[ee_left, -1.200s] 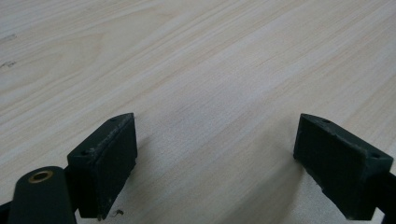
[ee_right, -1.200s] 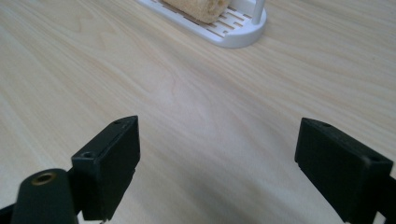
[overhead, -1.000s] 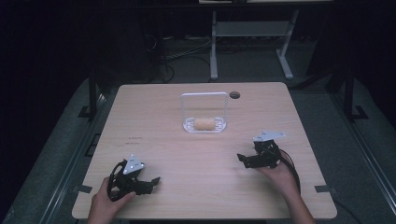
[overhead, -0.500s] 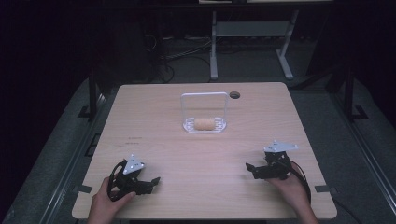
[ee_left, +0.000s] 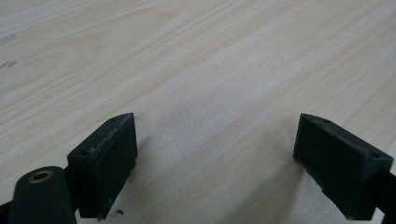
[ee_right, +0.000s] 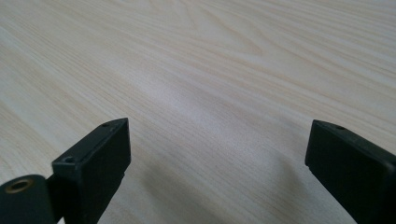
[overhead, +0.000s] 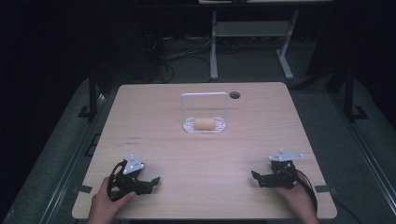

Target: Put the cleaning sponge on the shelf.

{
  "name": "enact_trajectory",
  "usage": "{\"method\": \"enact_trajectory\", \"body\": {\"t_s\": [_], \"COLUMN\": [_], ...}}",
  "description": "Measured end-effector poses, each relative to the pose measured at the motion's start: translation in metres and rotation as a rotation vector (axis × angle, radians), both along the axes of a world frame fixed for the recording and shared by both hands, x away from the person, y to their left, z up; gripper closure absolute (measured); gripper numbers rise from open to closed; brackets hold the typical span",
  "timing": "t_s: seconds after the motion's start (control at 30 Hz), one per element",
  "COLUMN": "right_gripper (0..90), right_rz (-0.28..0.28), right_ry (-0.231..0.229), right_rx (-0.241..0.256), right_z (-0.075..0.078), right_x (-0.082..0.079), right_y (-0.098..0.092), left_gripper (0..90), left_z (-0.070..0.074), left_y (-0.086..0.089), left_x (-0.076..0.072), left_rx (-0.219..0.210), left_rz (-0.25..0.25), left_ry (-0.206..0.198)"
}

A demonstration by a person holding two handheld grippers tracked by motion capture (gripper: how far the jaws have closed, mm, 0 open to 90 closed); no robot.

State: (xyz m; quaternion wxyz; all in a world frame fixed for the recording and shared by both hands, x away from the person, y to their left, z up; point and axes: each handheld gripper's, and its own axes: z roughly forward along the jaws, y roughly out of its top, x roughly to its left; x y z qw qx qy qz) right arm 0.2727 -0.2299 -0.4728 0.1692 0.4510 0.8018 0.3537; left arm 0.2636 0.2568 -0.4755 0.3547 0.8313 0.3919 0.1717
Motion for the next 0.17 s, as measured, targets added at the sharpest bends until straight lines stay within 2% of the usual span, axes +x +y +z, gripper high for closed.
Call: {"method": "enact_trajectory", "body": {"t_s": [0.17], "right_gripper": [6.7], "right_rz": [0.000], "right_ry": [0.008], "right_rx": [-0.011], "right_z": [-0.0030], "right_x": [0.0001], "right_y": [0.0005], "left_gripper": [12.9], "left_z": [0.0001], "left_y": [0.0001], "left_x": [0.0000], "left_rx": [0.000], "left_rz": [0.000], "left_ry": [0.000]}}
